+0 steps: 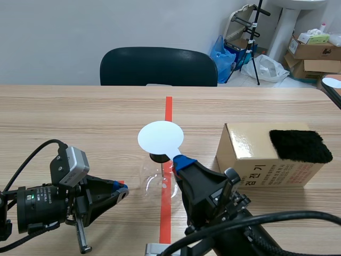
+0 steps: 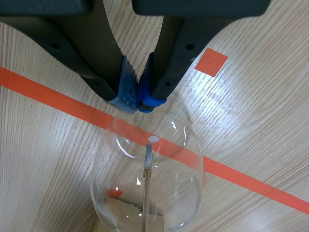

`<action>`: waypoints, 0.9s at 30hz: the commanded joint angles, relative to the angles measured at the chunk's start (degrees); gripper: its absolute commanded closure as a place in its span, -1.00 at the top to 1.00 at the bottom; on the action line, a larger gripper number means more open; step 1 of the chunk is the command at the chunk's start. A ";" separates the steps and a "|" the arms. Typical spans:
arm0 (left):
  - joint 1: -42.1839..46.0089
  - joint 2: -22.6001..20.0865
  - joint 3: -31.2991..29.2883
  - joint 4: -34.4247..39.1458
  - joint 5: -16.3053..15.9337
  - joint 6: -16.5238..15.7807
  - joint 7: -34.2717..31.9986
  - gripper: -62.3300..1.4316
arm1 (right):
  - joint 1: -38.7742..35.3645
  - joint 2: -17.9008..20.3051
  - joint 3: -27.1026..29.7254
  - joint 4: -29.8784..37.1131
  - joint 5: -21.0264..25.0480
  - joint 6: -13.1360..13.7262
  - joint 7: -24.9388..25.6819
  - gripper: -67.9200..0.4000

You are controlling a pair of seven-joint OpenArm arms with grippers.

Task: Do the electroscope experiment

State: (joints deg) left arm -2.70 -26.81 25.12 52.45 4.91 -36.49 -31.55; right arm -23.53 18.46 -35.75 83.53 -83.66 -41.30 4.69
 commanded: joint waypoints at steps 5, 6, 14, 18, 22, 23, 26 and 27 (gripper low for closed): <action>-0.17 0.44 -0.07 1.07 -0.79 -0.09 -0.81 -0.90 | 0.50 0.26 0.20 0.81 -0.04 -0.66 -0.09 -0.96; -0.17 0.44 -0.07 1.07 -0.79 -0.09 -0.81 -0.90 | 0.50 0.26 0.20 0.81 -0.04 -0.66 -0.09 -0.96; -0.17 0.44 -0.07 1.07 -0.79 -0.09 -0.81 -0.90 | 0.50 0.26 0.20 0.81 -0.04 -0.66 -1.62 -0.96; -0.17 0.44 -0.07 1.07 -0.79 -0.09 -0.81 -0.90 | 0.50 0.26 0.20 0.81 -0.04 -0.66 -4.37 -0.96; -0.17 0.44 -0.07 1.07 -0.79 -0.09 -0.81 -0.90 | 0.50 0.26 0.20 0.81 -0.04 -0.66 -8.28 -0.96; -0.17 0.44 -0.07 1.07 -0.79 -0.09 -0.81 -0.90 | 0.50 0.26 0.20 0.81 -0.04 -0.66 -9.53 -0.96; -0.17 0.44 -0.07 1.07 -0.79 -0.09 -0.81 -0.90 | 0.50 0.26 0.20 0.81 -0.04 -0.66 -13.62 -0.96; -0.17 0.44 -0.07 1.07 -0.79 -0.09 -0.81 -0.90 | 0.50 0.26 0.20 0.81 -0.04 -0.66 -15.13 -0.96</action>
State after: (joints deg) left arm -2.70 -26.81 25.12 52.45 4.91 -36.49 -31.55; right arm -23.53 18.46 -35.75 83.53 -83.66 -41.30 -9.78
